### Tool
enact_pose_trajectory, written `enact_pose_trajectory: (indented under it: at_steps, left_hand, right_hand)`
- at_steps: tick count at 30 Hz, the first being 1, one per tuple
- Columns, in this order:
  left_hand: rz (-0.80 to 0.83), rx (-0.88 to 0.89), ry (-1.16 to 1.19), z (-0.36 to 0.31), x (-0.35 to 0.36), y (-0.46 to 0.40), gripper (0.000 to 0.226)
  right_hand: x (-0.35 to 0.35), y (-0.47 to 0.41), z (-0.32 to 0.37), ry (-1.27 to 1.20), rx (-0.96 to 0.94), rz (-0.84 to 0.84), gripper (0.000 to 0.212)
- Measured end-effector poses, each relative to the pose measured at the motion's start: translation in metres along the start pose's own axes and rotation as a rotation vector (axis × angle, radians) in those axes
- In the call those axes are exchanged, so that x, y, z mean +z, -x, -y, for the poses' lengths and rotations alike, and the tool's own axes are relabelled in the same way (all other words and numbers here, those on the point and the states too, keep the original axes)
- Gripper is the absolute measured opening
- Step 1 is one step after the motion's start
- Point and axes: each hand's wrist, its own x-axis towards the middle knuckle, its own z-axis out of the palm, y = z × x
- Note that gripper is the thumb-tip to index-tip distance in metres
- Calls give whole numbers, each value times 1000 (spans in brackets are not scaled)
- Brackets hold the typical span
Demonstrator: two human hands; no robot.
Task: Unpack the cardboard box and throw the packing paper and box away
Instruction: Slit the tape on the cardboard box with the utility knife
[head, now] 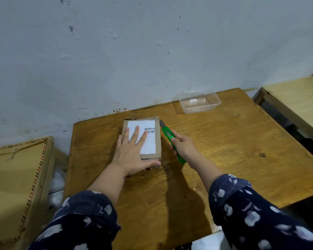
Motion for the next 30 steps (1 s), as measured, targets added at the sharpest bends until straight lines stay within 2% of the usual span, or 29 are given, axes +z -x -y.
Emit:
enact_pose_trajectory:
  at_steps: [12,17,22,30]
  left_hand:
    - [-57,41,-39,4,3,3,119]
    - [-52,-14,-5,-2,2,-5,121]
    - [-55,-88,7,-12,2,-28,126]
    - [-70,-87,22,-12,-2,-43,128]
  right_hand:
    - [-1,15,-13,62,-3,15,40]
    - [-8,23,-17,127,-13,17,37]
    - [-16,19,-22,178,-13,-50,35]
    - [-49,28,-30,224,13,-60,34]
